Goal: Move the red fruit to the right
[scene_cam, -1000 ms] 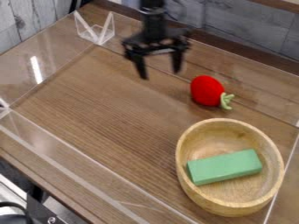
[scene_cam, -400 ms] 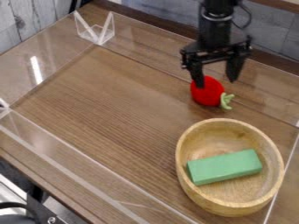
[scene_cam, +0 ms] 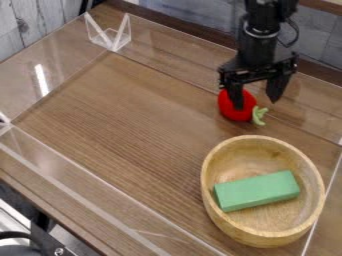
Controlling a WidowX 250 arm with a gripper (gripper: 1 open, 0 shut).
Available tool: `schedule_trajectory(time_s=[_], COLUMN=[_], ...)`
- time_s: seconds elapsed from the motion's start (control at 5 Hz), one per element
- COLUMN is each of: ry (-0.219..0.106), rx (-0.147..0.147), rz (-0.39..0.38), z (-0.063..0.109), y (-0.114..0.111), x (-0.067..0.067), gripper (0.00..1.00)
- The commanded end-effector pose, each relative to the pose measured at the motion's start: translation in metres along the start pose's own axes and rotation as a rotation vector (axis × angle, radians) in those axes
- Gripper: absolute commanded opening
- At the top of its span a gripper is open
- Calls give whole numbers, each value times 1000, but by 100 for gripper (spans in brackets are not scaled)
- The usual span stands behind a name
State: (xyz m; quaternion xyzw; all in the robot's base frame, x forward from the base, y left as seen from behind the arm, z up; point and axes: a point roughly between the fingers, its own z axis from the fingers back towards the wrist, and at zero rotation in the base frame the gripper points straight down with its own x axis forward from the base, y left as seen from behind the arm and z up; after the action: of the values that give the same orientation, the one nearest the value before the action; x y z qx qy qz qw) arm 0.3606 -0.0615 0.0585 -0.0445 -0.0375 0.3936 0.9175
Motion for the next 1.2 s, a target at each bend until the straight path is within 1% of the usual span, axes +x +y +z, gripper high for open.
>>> schedule_trajectory(time_s=[0.0, 0.4, 0.8, 1.0], ry=[-57, -71, -76, -83], rx=[-51, -46, -44, -43], rz=[48, 133, 185, 244], z=[14, 17, 7, 2], y=[-19, -9, -7, -6], x=[10, 19, 14, 16], gripper=[100, 100, 100, 100])
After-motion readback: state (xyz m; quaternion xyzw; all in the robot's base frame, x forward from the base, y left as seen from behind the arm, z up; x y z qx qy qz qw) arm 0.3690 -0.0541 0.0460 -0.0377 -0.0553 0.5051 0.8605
